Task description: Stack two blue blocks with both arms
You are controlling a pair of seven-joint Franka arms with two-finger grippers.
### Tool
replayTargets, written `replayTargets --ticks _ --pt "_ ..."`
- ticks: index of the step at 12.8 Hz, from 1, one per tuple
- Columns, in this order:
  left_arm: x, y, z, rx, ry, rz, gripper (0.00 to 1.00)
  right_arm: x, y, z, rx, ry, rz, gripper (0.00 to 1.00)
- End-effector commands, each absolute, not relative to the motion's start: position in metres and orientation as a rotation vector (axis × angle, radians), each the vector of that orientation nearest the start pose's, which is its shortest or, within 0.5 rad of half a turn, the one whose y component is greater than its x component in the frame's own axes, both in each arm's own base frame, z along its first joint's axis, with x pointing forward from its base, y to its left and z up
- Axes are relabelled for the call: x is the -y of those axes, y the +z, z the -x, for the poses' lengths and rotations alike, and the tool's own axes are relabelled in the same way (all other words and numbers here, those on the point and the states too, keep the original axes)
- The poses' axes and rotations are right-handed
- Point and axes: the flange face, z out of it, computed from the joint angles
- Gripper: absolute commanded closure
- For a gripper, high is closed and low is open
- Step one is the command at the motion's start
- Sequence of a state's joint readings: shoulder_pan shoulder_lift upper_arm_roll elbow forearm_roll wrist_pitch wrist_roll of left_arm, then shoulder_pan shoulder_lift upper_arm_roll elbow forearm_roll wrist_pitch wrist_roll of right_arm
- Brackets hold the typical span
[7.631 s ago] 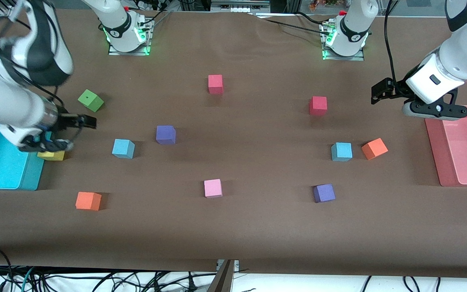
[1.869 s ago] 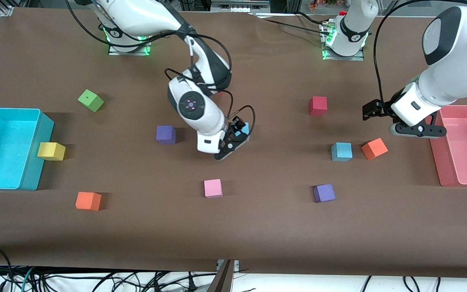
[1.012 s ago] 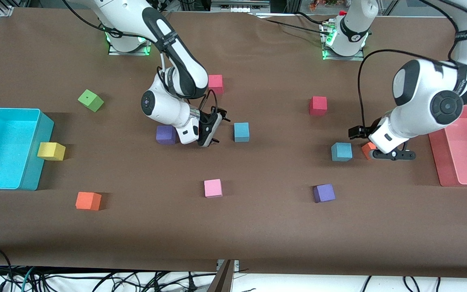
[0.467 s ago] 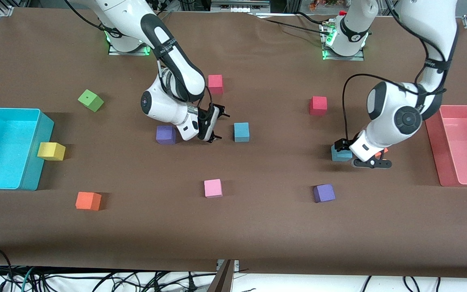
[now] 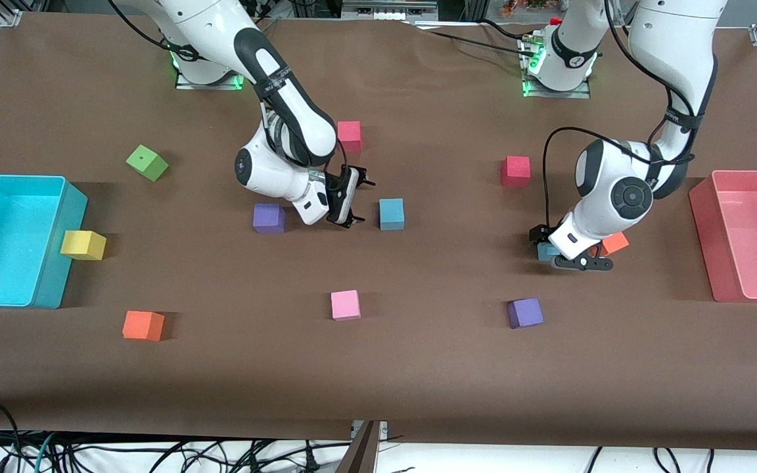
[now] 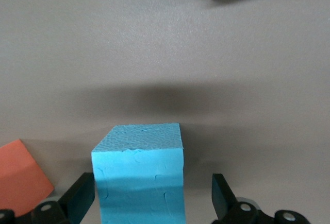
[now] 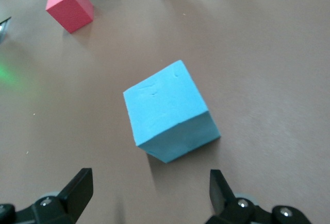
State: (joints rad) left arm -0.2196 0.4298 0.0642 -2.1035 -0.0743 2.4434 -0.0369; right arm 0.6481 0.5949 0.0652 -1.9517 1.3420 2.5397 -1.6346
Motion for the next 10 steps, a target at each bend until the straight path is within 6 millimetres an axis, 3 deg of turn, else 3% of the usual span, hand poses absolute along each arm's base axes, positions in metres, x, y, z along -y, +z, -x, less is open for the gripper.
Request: replayTargets --ticks 1,2,3,5,6,8,10 --pt "0.087 0.202 -0.565 -0.142 0.116 3.157 0.00 -0.395 0.157 -0.457 1.351 -0.465 1.965 0.00" --pt "0.087 0.198 -0.564 -0.142 0.125 3.156 0.00 -0.395 0.156 -0.455 1.354 -0.482 1.950 0.00" --pt "0.087 0.197 -0.565 -0.142 0.118 3.155 0.16 -0.395 0.154 -0.453 1.365 -0.492 1.935 0.00" --pt "0.087 0.196 -0.565 -0.142 0.120 3.155 0.83 -0.395 0.150 -0.451 1.390 -0.520 1.900 0.00" --pt "0.087 0.199 -0.565 -0.140 0.125 3.156 1.00 -0.396 0.149 -0.450 1.390 -0.536 1.884 0.00" --pt "0.089 0.223 -0.571 -0.139 0.064 3.165 1.00 -0.393 0.143 -0.444 1.412 -0.544 1.860 0.00" --pt "0.096 0.264 -0.574 -0.136 0.040 3.180 1.00 -0.389 0.138 -0.441 1.444 -0.546 1.837 0.00"
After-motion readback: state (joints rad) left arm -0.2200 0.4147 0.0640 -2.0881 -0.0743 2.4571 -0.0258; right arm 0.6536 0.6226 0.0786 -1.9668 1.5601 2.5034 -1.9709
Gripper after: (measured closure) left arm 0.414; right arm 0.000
